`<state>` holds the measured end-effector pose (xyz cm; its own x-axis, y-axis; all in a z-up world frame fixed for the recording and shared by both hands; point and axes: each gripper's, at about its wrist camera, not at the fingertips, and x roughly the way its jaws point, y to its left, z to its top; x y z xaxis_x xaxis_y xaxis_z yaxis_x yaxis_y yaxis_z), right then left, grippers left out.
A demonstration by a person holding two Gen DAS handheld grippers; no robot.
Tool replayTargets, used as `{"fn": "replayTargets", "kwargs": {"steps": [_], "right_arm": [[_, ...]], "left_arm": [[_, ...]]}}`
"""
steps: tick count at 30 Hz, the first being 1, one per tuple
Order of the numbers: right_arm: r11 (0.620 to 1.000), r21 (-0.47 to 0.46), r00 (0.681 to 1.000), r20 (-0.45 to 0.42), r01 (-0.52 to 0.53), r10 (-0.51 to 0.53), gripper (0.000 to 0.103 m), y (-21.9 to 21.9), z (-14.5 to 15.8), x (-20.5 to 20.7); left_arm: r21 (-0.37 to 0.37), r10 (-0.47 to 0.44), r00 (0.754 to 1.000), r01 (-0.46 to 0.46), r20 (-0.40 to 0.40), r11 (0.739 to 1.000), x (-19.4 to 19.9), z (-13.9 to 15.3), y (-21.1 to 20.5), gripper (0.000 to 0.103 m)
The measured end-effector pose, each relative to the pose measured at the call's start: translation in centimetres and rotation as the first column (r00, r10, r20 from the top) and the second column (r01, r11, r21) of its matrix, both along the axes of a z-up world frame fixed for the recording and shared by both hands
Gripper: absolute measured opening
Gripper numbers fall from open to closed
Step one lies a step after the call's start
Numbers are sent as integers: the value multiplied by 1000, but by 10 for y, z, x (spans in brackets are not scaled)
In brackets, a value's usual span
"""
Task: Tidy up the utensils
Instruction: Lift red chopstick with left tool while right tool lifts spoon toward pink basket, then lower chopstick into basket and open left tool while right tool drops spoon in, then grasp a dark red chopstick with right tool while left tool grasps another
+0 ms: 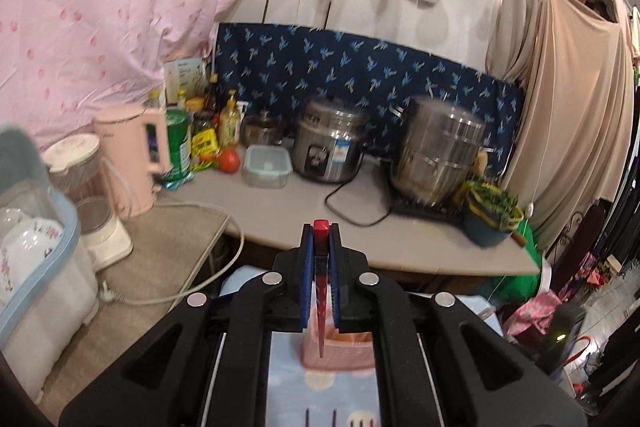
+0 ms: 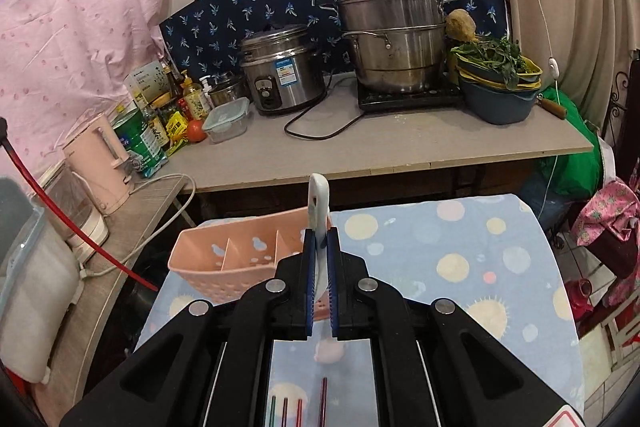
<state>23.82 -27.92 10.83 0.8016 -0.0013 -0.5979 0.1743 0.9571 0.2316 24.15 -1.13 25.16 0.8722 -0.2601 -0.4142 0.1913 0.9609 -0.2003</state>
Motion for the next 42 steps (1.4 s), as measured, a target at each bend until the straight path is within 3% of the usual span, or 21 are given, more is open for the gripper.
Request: {"fn": "replayTargets", "kwargs": {"steps": [5, 13, 18, 20, 22, 26, 33, 38, 42], "right_arm": [[1000, 21, 999, -33, 12, -11, 6, -6, -17, 39], [1000, 15, 994, -112, -6, 8, 6, -1, -53, 66], [1000, 13, 994, -106, 5, -3, 17, -3, -54, 56], [1000, 16, 996, -91, 10, -8, 23, -5, -48, 43], [1000, 22, 997, -77, 14, -12, 25, -7, -41, 26], [998, 56, 999, -54, 12, -9, 32, -12, -31, -24], [998, 63, 998, -60, 19, -15, 36, -6, -40, -119], [999, 48, 994, -106, 10, -5, 37, 8, -62, -178], [1000, 13, 988, -153, -15, 16, 37, 27, -85, -213]], "left_arm": [[4, -8, 1000, 8, 4, 1000, 32, -3, -20, 7], [35, -2, 993, 6, -118, 999, 80, -59, -33, 7], [62, 11, 985, 0, -172, 998, 87, -88, -30, 11], [66, 19, 984, -7, -175, 998, 83, -92, -27, 27], [56, 22, 986, -13, -168, 998, 73, -92, -21, 36], [57, 28, 987, -19, -159, 998, 44, -90, -10, 44], [78, 19, 981, -4, -193, 997, -28, -114, 6, 54], [131, 21, 969, 12, -244, 991, -81, -152, 11, 58], [126, 12, 947, 31, -320, 992, -117, -188, 18, 58]]}}
